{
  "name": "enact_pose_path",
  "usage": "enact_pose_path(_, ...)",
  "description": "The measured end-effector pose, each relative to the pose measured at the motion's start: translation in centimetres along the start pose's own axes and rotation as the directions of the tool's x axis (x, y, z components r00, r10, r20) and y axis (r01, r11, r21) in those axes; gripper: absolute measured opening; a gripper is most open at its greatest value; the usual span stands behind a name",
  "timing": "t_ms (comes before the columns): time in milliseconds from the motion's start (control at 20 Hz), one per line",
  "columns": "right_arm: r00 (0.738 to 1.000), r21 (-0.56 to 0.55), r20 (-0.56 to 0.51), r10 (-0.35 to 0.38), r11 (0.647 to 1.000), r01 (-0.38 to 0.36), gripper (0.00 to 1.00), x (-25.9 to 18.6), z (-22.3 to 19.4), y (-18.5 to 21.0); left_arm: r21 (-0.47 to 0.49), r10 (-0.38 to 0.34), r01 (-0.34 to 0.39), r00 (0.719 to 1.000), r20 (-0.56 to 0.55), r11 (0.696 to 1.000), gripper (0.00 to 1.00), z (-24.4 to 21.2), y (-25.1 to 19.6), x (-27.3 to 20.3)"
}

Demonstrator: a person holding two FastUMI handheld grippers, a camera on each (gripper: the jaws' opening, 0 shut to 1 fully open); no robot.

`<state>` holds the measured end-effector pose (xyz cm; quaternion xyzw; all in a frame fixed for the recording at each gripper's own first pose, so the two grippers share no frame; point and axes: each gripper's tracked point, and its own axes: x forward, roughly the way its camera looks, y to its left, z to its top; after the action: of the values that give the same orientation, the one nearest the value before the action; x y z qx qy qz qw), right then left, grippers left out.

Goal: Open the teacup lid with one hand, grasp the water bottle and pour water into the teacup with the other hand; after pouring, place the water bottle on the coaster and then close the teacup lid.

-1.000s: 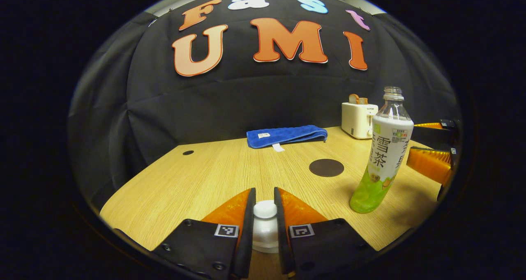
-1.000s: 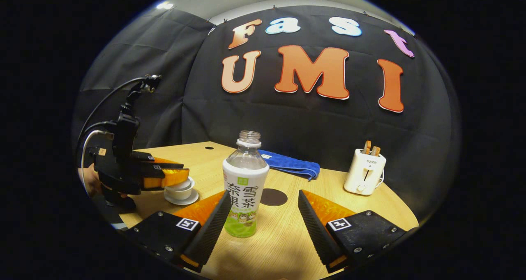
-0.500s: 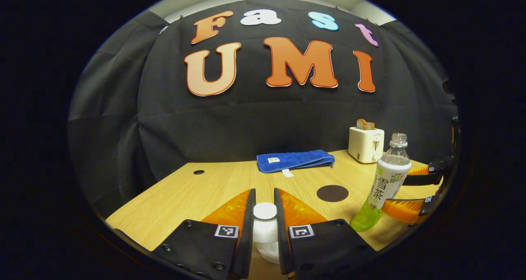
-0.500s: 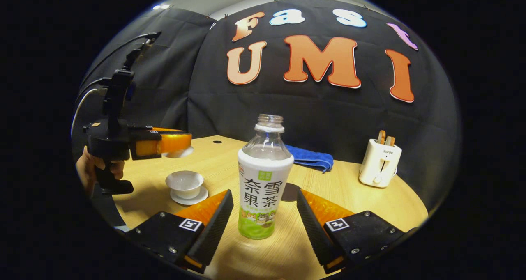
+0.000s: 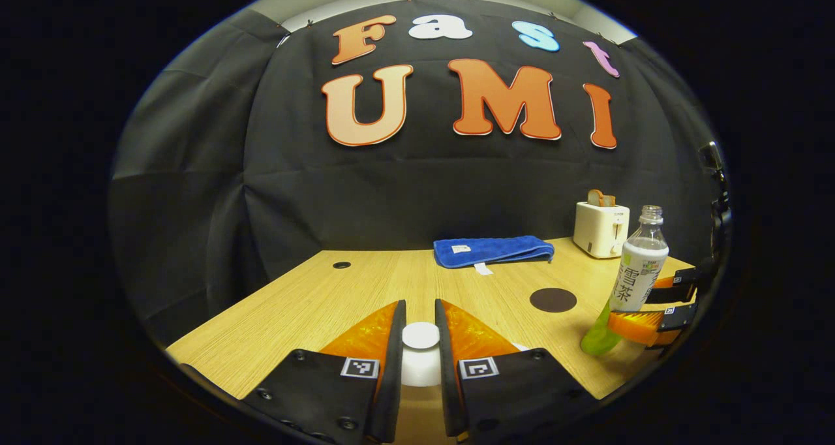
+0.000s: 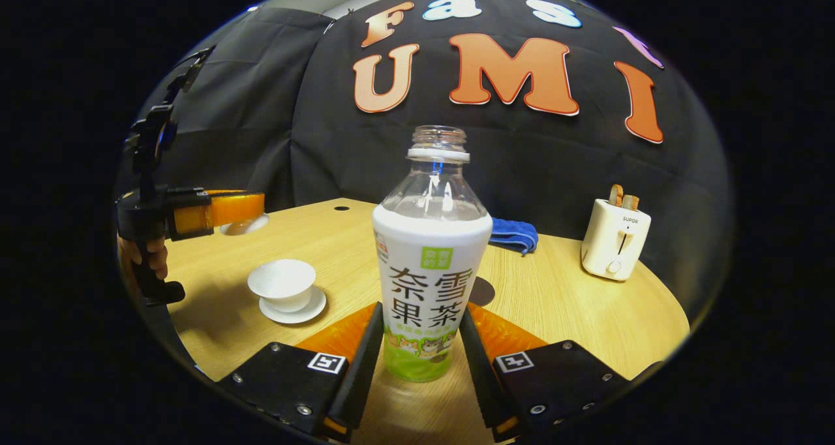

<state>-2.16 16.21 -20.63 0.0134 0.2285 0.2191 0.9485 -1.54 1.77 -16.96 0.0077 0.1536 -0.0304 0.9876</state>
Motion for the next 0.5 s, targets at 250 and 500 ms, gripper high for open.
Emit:
enact_pose_path(250, 0.999, -0.051, -0.021, -0.024, 0.998, 0.023, 0.64, 0.1, 0.6, -0.2, -0.009, 0.016, -0.016, 1.000, -0.010, 1.000, 0.31, -0.8, 1.3, -0.5)
enact_pose_path(500, 0.996, -0.222, -0.007, -0.091, 0.971, 0.088, 0.64, 0.2, 2.6, -1.5, -0.019, 0.026, -0.027, 1.000, -0.005, 0.999, 0.31, -1.0, 2.4, -1.0)
